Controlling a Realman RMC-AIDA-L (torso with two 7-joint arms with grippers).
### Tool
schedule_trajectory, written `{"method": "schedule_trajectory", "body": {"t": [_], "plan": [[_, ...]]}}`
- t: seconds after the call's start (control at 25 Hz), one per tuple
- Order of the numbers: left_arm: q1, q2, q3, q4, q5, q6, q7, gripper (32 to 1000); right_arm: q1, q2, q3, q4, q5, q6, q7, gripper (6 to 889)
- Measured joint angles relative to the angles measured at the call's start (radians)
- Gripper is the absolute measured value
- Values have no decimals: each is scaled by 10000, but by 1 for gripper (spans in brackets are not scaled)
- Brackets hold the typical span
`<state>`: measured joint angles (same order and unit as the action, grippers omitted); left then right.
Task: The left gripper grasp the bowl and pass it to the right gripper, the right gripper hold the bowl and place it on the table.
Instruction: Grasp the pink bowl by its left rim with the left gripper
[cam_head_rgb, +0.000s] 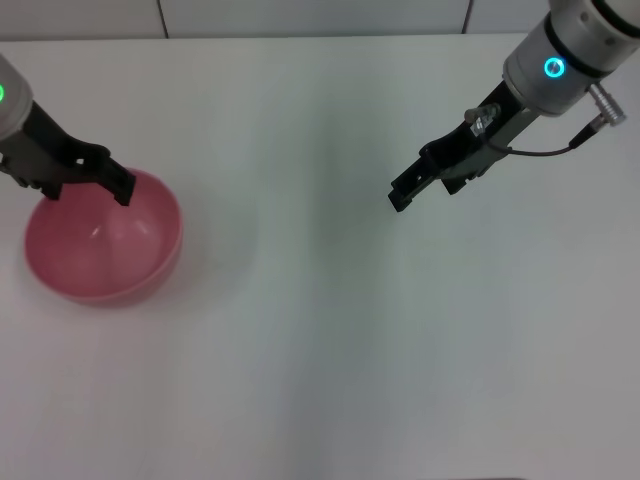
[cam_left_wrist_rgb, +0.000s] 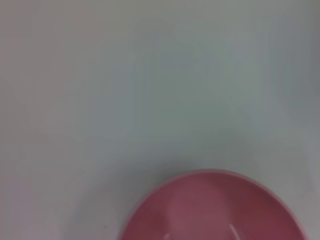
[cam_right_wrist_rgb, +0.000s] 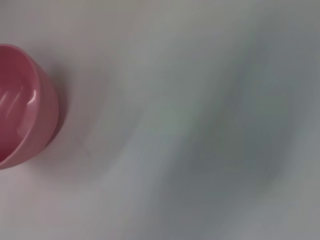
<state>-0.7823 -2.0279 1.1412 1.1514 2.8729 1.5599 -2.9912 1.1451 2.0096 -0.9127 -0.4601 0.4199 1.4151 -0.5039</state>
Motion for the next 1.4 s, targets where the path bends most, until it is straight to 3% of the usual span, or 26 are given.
{"method": "schedule_trajectory", "body": {"t": [0.2, 0.4, 0.76, 0.92, 1.4], "plan": [[337, 273, -449, -119, 4, -268, 0, 881, -48, -2, 0, -35, 7, -14, -16, 881], [566, 458, -581, -131, 4, -344, -1, 880, -90, -28, 0, -28, 22, -21, -21, 881], [663, 605, -500, -214, 2, -383, 13, 869, -100, -25, 0, -51, 7, -24, -23, 881], [665, 731, -493, -685, 2, -539, 15, 858, -101, -21, 0, -62, 7, -24, -23, 881], [582, 843, -459, -1857, 19, -1233, 35, 827, -101, -2, -1, -63, 12, -27, -120, 880]]}}
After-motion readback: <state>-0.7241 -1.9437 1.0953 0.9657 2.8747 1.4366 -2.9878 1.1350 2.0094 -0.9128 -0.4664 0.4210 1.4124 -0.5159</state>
